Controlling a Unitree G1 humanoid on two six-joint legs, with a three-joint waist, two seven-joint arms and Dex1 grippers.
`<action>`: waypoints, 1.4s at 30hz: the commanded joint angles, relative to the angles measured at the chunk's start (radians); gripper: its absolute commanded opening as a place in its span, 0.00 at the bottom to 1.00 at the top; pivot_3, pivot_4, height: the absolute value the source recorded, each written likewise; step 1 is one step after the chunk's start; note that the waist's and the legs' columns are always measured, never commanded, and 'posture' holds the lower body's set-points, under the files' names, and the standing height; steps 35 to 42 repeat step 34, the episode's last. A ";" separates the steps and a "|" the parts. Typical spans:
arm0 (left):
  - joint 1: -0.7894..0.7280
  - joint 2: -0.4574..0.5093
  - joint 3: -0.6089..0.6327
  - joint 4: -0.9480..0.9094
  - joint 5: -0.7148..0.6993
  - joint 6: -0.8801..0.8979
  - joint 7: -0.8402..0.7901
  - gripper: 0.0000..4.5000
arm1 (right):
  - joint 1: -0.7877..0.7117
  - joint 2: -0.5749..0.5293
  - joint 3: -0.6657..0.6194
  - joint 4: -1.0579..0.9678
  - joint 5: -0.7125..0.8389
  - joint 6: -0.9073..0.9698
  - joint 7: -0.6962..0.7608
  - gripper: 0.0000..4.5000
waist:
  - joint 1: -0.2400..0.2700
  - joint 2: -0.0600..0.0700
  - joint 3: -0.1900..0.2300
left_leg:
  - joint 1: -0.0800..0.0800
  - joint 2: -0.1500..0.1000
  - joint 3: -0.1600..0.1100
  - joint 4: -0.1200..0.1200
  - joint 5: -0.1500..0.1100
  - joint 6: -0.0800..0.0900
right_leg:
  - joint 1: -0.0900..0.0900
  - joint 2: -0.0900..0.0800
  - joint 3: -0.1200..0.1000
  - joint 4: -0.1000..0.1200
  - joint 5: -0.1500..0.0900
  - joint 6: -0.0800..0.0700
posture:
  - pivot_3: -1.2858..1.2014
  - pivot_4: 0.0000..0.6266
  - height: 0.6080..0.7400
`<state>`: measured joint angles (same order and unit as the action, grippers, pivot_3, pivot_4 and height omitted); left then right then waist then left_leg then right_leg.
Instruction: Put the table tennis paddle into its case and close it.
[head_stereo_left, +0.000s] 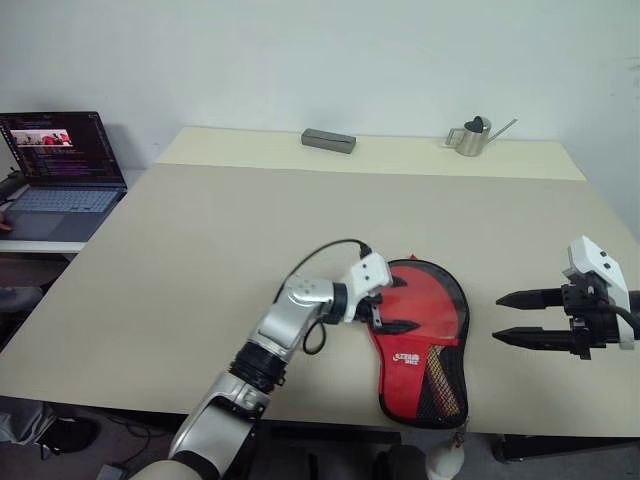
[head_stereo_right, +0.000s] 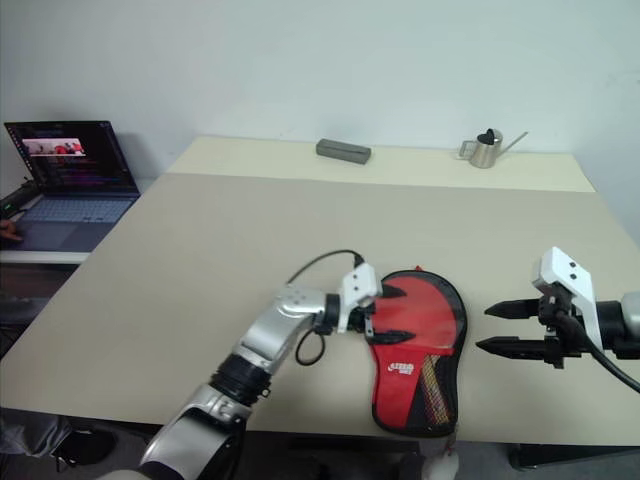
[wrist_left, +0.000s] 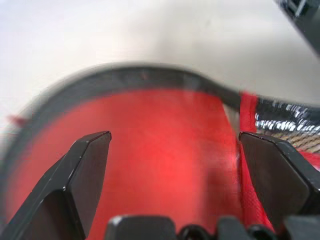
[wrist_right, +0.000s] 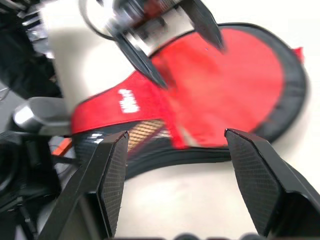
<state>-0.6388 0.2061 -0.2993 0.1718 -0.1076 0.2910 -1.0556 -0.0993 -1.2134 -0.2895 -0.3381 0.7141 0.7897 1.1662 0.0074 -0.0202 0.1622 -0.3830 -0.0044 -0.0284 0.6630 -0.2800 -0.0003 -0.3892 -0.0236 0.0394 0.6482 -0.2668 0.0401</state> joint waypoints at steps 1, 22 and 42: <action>-0.023 0.058 0.071 -0.186 -0.114 0.108 -0.036 1.00 | -0.062 0.006 0.025 0.061 -0.046 -0.059 0.014 0.73 | -0.001 0.001 0.000 | 0.000 0.000 0.000 0.000 0.000 0.000 | 0.000 0.000 0.000 0.000 0.000 0.000 | 0.52 0.24 1.00; 0.188 0.448 0.377 -0.541 -0.360 0.360 0.084 1.00 | -0.420 0.177 0.117 0.604 -0.250 -0.307 0.029 0.73 | -0.010 0.003 0.009 | 0.001 0.000 0.001 0.000 0.000 0.000 | 0.000 -0.006 0.000 0.000 0.000 -0.001 | 0.52 0.24 1.00; 0.149 0.429 0.292 -0.478 -0.336 0.292 0.097 1.00 | -0.369 0.166 0.086 0.493 -0.235 -0.224 0.033 0.73 | -0.010 0.004 0.009 | 0.001 -0.001 0.001 0.000 0.000 0.000 | 0.000 -0.006 0.000 0.001 0.001 -0.001 | 0.52 0.24 1.00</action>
